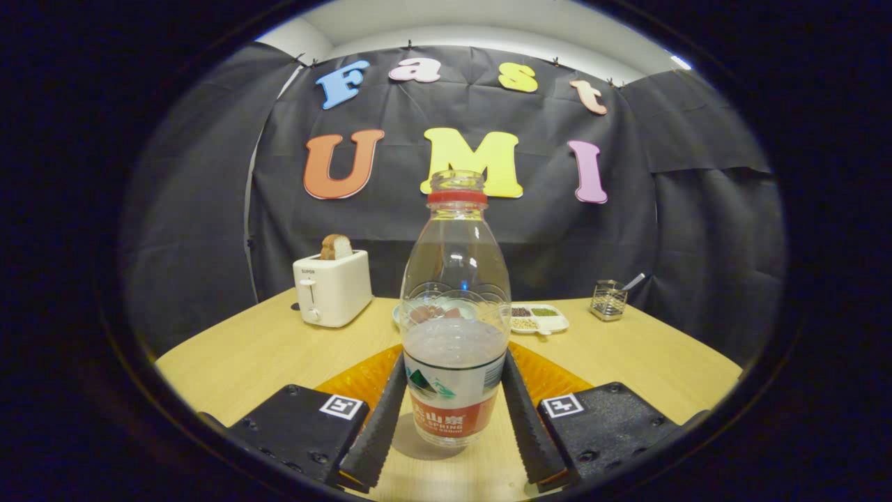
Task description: Take the bottle from table, then pour the juice into the cup, finally place the bottle on the coaster
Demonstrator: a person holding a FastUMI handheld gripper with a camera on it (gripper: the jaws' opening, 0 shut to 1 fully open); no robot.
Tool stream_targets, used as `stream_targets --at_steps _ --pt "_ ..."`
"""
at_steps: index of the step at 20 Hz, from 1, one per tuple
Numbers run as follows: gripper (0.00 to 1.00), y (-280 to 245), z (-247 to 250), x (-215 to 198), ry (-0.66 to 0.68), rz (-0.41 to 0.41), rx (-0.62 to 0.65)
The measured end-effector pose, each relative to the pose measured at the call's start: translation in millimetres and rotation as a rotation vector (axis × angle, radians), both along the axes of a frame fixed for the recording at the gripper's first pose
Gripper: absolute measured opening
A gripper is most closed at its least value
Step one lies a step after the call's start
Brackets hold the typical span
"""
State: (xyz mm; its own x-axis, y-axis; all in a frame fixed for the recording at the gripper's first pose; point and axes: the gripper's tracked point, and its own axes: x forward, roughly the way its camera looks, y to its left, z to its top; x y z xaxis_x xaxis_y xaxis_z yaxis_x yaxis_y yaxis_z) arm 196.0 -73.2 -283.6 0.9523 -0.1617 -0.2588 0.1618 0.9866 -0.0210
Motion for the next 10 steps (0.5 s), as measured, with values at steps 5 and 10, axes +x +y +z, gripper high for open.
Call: stream_targets --at_steps 5,10 --pt "0.79 8 -30 10 0.023 0.025 0.02" --pt "0.8 22 -45 15 0.029 0.062 -0.029"
